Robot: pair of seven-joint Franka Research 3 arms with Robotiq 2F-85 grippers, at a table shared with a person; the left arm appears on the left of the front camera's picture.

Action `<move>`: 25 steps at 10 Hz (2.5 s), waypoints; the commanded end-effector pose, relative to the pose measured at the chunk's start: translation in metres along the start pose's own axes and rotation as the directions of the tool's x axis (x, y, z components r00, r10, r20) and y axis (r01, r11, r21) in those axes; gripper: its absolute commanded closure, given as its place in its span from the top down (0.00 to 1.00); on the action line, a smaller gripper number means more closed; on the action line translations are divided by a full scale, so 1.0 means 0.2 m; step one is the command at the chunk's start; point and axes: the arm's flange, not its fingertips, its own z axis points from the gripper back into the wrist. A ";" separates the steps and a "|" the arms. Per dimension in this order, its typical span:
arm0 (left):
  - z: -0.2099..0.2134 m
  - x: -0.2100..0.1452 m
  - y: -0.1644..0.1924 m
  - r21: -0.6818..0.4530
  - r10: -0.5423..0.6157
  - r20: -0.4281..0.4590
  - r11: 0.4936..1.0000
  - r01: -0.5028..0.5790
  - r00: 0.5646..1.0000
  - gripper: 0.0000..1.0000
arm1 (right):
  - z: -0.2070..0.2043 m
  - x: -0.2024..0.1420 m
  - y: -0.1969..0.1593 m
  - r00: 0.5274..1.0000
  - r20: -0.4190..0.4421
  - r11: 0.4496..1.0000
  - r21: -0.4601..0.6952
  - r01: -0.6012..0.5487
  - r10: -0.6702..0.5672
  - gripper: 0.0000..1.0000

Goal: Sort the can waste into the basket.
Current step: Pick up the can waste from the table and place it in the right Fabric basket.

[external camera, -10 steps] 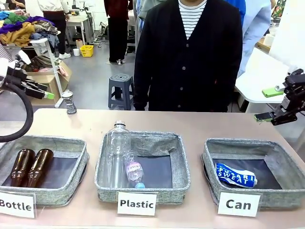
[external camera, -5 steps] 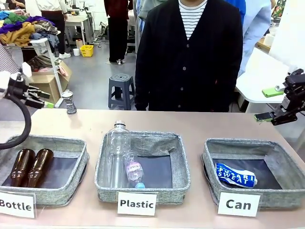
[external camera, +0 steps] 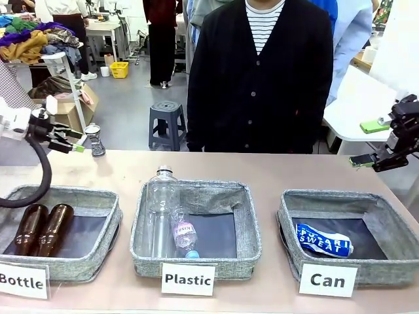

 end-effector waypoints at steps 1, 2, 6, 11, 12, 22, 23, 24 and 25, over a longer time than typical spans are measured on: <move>-0.03 -0.01 0.17 -0.026 0.052 -0.025 0.998 -0.053 0.998 1.00 | 0.00 0.00 0.01 1.000 -0.003 1.000 0.000 -0.007 0.007 1.00; -0.05 -0.02 0.21 -0.018 0.088 -0.029 0.996 -0.089 0.996 1.00 | 0.00 0.00 0.01 1.000 -0.003 1.000 0.000 -0.007 0.007 1.00; -0.14 -0.01 0.28 -0.056 0.076 -0.017 0.995 -0.077 0.997 1.00 | 0.00 0.00 0.01 1.000 -0.003 1.000 0.000 -0.007 0.007 1.00; -0.28 0.01 0.33 -0.111 0.045 0.003 0.993 -0.044 0.999 1.00 | 0.00 0.00 0.01 1.000 -0.003 1.000 0.000 -0.007 0.007 1.00; -0.30 0.02 0.33 -0.118 0.016 0.032 0.993 -0.013 0.999 1.00 | 0.00 0.00 0.01 1.000 -0.003 1.000 0.000 -0.007 0.007 1.00; -0.18 0.37 -0.06 -0.191 -0.138 -0.004 0.972 0.135 0.990 0.00 | 0.00 0.00 0.01 1.000 -0.003 1.000 0.000 -0.007 0.007 1.00; -0.09 0.49 -0.27 -0.202 -0.181 -0.026 0.964 0.172 0.983 0.00 | 0.00 0.00 0.01 1.000 -0.003 1.000 0.000 -0.007 0.007 1.00; 0.02 0.60 -0.52 -0.276 -0.194 -0.079 0.947 0.166 0.978 0.00 | 0.00 0.00 0.01 1.000 -0.003 1.000 0.000 -0.007 0.007 1.00; 0.12 0.67 -0.73 -0.352 -0.255 -0.109 0.914 0.202 0.961 0.00 | 0.00 0.00 0.01 1.000 -0.003 1.000 0.000 -0.007 0.007 1.00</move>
